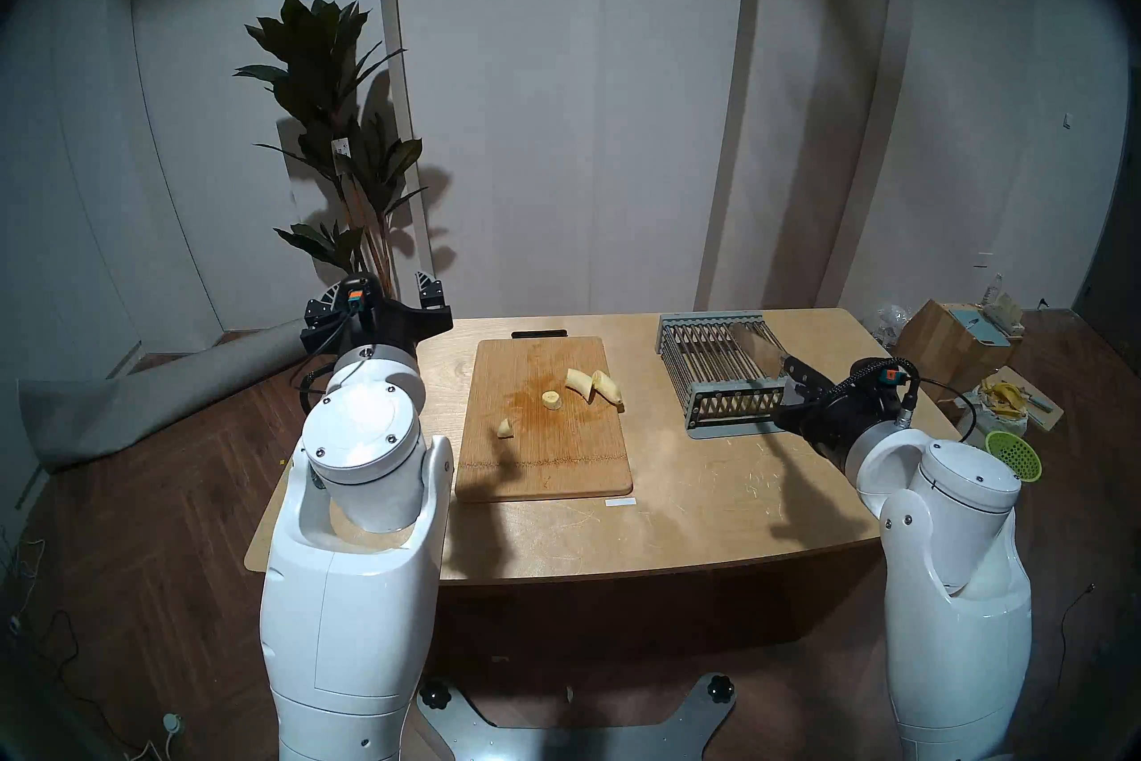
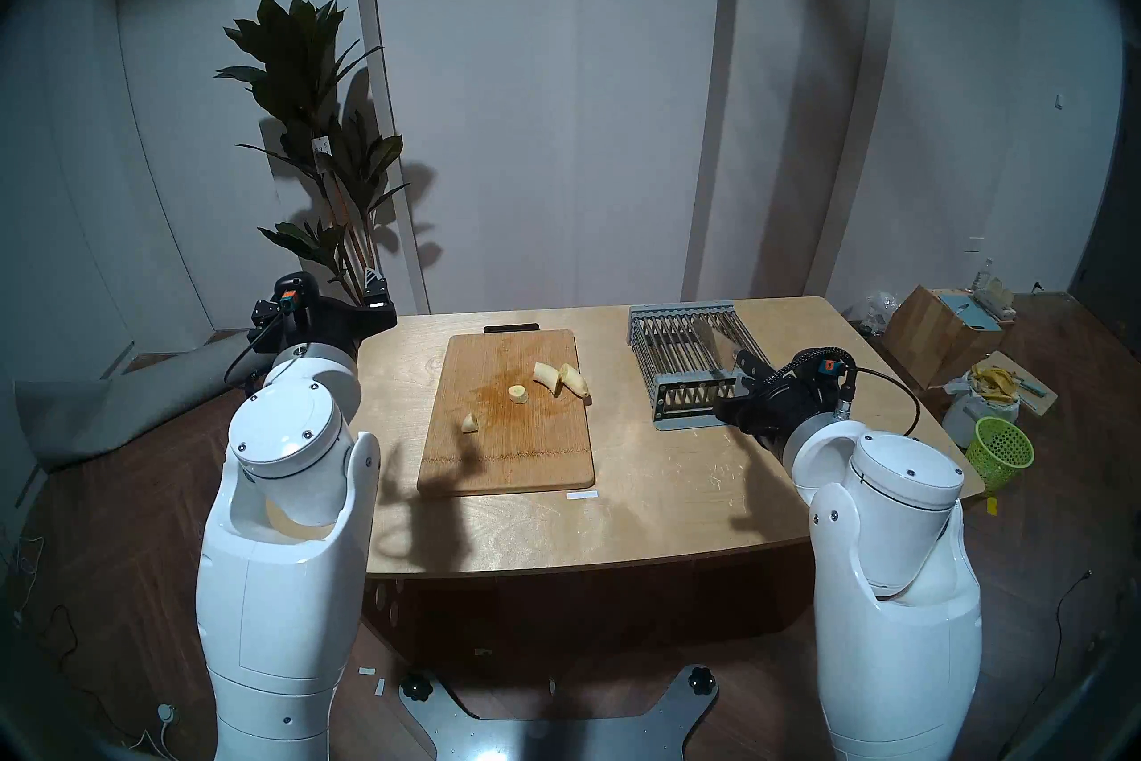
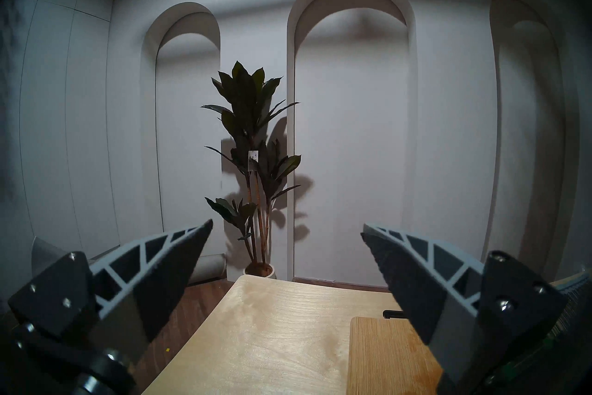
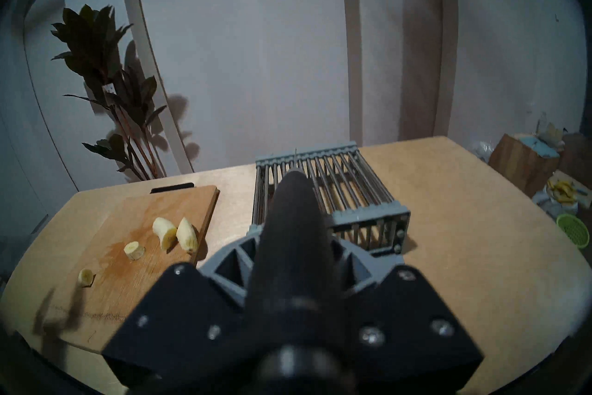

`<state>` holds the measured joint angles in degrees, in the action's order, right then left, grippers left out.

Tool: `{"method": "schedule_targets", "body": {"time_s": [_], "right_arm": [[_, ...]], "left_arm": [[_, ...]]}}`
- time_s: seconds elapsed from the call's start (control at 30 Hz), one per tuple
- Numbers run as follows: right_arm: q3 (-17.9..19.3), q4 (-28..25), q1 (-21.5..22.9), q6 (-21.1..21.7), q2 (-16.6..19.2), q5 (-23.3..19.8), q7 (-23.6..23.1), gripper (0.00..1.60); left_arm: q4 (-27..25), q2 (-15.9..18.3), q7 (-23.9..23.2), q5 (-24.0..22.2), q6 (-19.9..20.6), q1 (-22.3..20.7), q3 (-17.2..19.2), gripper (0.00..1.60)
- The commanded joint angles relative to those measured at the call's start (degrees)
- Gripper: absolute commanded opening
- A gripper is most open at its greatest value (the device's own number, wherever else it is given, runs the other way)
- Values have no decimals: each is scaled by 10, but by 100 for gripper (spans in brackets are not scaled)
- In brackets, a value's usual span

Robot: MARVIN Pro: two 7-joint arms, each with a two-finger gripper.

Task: Cut the banana into four pieces on the cutting board

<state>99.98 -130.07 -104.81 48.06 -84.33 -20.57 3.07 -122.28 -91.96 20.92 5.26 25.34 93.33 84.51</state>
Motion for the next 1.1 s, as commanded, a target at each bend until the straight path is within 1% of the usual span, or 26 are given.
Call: {"method": "schedule_targets", "body": {"time_s": [0.0,0.03,0.1,0.3,0.33,0.43,0.67,0.8,0.83,0.93,1.07], "right_arm": [[-9,15,68,65,-28,-24,41,0],[-8,29,75,58,-22,-31,43,0],[-9,43,88,55,-19,-31,49,0],[-7,88,126,62,-14,-41,66,0],[-7,92,127,59,-12,-43,67,0],[-9,112,151,66,-11,-46,74,0],[-19,150,187,51,6,-53,76,0],[-25,181,216,47,13,-57,79,0],[-27,185,216,43,17,-57,79,0],[-37,206,239,43,29,-54,80,0],[-46,228,253,30,47,-50,79,0]], "left_arm": [[-5,3,15,3,-16,4,-2,160],[-6,2,15,5,-18,7,2,160],[-5,3,17,5,-19,9,7,160],[0,5,21,3,-22,12,14,160],[1,5,21,3,-22,11,14,160],[7,5,22,3,-23,7,13,160],[22,6,24,5,-21,-4,4,160],[31,7,27,6,-21,-9,2,160],[32,7,27,6,-21,-10,1,160],[38,6,30,4,-18,-16,3,160],[42,6,31,3,-17,-21,4,160]]}}
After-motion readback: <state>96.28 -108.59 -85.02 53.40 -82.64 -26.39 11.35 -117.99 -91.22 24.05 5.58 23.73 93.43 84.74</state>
